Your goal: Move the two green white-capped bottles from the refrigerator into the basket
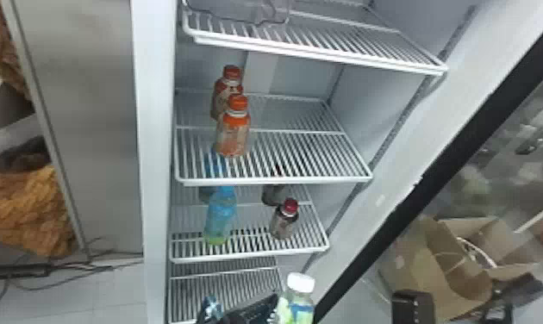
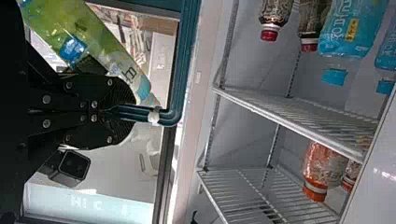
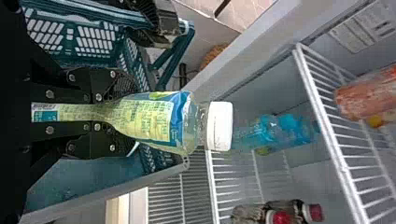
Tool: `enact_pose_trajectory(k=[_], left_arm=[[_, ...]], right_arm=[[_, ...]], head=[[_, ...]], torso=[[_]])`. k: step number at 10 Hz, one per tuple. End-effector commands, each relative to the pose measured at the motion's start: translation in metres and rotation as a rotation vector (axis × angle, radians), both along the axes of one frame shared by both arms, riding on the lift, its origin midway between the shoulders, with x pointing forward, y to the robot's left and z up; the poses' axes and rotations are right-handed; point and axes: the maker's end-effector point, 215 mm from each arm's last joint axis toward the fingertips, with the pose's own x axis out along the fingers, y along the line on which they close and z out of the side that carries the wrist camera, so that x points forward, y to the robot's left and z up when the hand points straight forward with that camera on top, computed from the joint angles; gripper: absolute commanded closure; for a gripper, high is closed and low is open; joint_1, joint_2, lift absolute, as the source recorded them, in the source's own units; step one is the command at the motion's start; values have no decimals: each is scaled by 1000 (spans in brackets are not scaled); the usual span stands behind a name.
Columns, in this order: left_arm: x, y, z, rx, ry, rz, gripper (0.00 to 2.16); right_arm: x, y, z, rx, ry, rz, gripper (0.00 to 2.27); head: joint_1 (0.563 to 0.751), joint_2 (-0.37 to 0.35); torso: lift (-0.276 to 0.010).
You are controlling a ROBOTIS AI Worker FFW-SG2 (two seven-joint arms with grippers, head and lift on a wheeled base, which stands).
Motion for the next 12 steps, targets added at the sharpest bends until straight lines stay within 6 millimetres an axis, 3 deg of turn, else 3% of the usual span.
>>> enact_pose_trajectory(k=[1,2,3,7,9,12], left_arm=[[0,0,0,0,0,0,1216],[0,0,0,0,0,0,1216],[0,0,0,0,0,0,1214],[0,1,-1,1,1,4,1214],[0,1,0,-1,1,1,1214],[-1,-1,1,-4,0,-2,1214]], right_arm=[[-3,4,-6,21,19,10,946],[-3,5,-7,27,22,13,688],[-2,4,-7,26,20,12,575],[1,0,-4,14,8,10,515],[11,-6,6,-14,-38,0,516],[28,-49,24,-163,-116,-52,522]], head=[[695,-350],[695,-350],[695,-350],[695,-350],[695,-350],[695,-350]], torso=[[-4],[-4],[-4],[-4],[-4],[-4]])
